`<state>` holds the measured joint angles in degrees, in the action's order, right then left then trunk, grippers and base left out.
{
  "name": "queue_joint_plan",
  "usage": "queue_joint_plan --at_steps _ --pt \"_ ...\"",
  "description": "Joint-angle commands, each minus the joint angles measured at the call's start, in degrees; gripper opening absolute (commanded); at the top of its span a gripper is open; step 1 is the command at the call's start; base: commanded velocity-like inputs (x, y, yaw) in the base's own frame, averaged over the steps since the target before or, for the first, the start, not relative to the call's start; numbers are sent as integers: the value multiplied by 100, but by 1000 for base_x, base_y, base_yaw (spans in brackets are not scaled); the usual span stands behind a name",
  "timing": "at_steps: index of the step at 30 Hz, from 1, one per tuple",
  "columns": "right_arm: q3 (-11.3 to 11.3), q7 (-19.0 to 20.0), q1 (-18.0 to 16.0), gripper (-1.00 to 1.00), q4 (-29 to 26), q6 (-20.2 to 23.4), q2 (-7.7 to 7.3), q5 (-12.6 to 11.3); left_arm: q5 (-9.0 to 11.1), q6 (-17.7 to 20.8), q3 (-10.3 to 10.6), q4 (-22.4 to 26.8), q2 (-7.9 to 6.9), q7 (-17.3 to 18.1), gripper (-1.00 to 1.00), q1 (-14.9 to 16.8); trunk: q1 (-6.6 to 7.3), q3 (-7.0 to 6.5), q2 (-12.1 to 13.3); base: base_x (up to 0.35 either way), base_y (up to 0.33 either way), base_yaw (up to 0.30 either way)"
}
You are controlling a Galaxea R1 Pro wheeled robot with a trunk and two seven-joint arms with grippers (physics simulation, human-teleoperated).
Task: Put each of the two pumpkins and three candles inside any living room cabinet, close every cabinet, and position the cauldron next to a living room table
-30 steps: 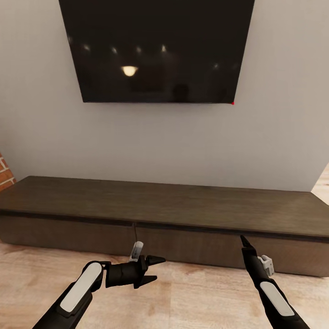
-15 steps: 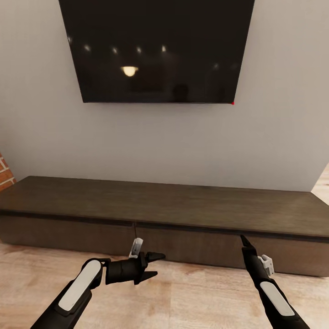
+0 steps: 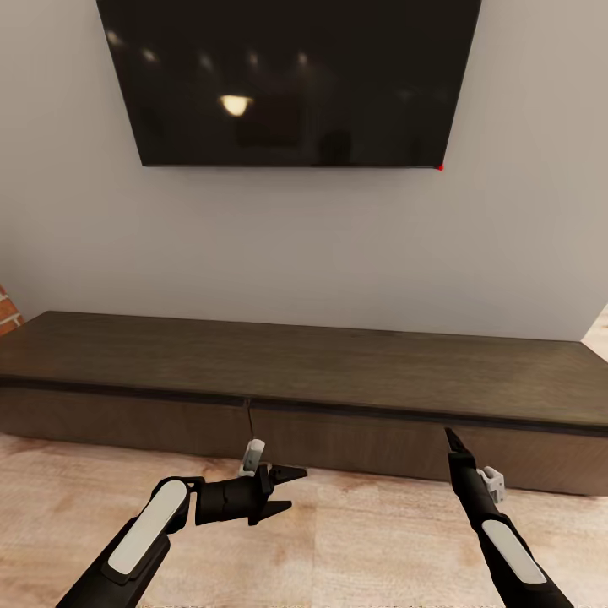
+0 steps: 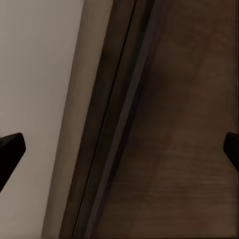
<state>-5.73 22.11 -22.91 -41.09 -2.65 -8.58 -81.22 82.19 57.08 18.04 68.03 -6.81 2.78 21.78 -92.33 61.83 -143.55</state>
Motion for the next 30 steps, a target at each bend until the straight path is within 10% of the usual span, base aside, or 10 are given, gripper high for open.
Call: queue_joint_plan --at_steps 1,18,30 --pt "11 31 -3 100 4 -8 -2 -60 -19 5 9 0 -4 29 100 3 -1 28 -4 0 0 0" --pt "-8 967 -3 100 -45 433 -3 -66 -19 5 48 0 -2 29 100 3 -45 404 -26 0 0 0" --pt "-15 1188 -3 100 -40 449 -3 -70 -19 5 47 -3 1 29 100 2 -45 404 -26 26 0 0"
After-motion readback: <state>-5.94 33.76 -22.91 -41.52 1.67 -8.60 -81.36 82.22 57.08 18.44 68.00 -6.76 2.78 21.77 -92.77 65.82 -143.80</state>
